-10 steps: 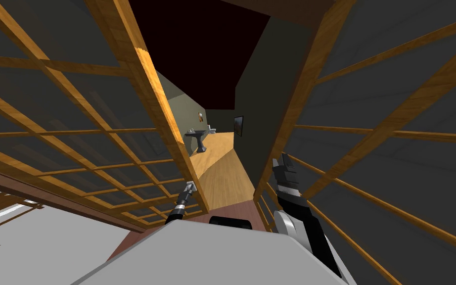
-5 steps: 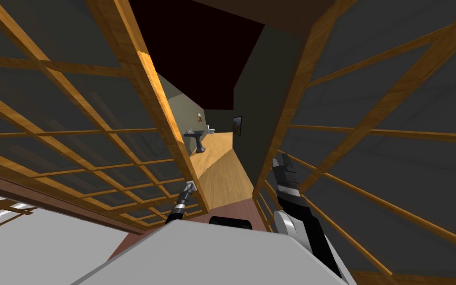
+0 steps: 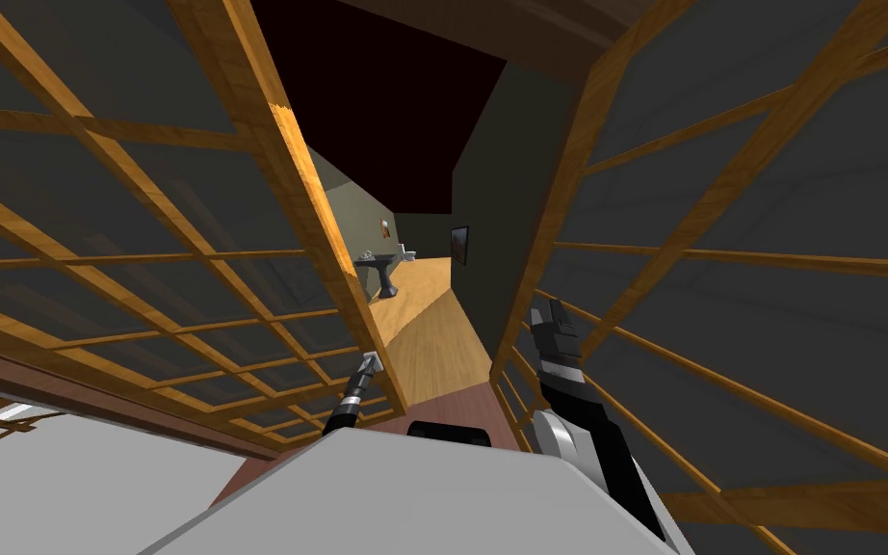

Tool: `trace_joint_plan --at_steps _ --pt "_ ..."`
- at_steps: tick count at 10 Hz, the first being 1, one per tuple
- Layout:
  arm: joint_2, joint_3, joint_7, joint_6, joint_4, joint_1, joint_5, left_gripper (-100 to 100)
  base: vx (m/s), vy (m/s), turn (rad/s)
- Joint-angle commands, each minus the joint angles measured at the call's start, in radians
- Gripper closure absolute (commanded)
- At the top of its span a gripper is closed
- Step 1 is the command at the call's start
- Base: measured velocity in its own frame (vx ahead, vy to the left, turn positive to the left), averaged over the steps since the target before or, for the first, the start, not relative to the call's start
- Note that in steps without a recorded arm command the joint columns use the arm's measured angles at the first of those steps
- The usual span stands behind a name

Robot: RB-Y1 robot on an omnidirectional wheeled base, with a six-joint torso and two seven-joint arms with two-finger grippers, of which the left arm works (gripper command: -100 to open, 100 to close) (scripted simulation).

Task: Pull the door open

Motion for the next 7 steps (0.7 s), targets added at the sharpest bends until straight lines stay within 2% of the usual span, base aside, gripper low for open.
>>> trace_joint_plan --at_steps 1,4,5,7 --pt "0.0 -0.002 0.05 0.001 0.008 -0.003 0.01 100 -0.034 0.01 -0.049" --pt "0.002 -0.005 0.125 0.001 0.017 -0.01 0.026 100 -0.039 0.009 -0.049" --pt "0.002 -0.005 0.129 0.001 0.017 -0.01 0.026 100 -0.025 0.012 -0.028" --pt "0.005 -0.009 0.193 0.001 0.026 -0.018 0.045 100 -0.041 0.012 -0.062"
